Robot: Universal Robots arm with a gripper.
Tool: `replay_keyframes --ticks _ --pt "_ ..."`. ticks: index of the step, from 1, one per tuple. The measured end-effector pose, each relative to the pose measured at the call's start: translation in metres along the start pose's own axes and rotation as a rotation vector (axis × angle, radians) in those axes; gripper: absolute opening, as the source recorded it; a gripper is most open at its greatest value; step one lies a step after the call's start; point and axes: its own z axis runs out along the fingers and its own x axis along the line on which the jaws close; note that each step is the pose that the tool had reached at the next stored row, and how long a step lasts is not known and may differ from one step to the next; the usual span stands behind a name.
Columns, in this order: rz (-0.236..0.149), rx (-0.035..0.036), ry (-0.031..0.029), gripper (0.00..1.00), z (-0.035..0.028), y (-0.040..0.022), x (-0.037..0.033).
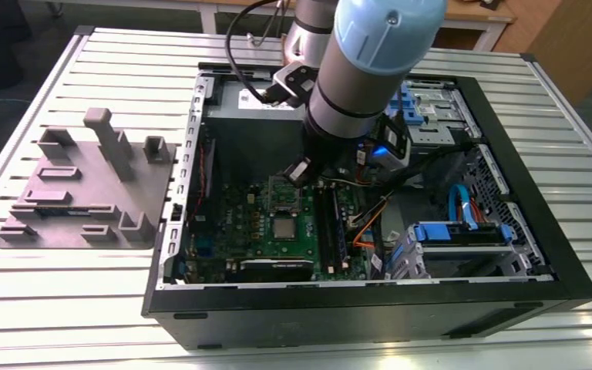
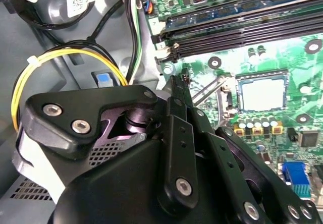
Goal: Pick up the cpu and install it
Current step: 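Close the cpu cover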
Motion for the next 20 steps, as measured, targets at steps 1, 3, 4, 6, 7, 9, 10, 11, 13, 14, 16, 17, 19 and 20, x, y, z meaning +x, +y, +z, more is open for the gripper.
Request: replay_keyframes --ticks 1,3,4,6,7,9,10,11,13,14,16,17,19,20 --pt "0.000 0.0041 0.0040 0.10 -0.0009 0.0002 -0.0001" --pt "0.001 0.0101 0.0098 0.10 -0.0025 0.0006 -0.0001" --pt "0.001 0.0126 0.0122 0.10 -0.0034 0.0009 -0.0001" --pt "0.001 0.0176 0.0170 0.10 -0.0044 0.0015 0.0000" --pt "0.001 0.0201 0.0195 0.10 -0.0048 0.0018 0.0003" --pt "0.000 0.0231 0.0230 0.10 -0.0059 0.0023 0.0005" --pt "0.000 0.0240 0.0240 0.10 -0.0066 0.0025 0.0005" --pt "-0.001 0.0246 0.0248 0.10 -0.0075 0.0028 0.0005" --pt "-0.002 0.0257 0.0260 0.10 -0.0091 0.0033 0.0004" --pt "-0.003 0.0261 0.0268 0.10 -0.0100 0.0035 0.0004" --pt "-0.005 0.0267 0.0280 0.10 -0.0113 0.0040 0.0004" --pt "-0.007 0.0267 0.0285 0.10 -0.0116 0.0042 0.0004" --pt "-0.013 0.0268 0.0302 0.10 -0.0121 0.0047 0.0008" --pt "-0.018 0.0266 0.0316 0.10 -0.0124 0.0049 0.0010"
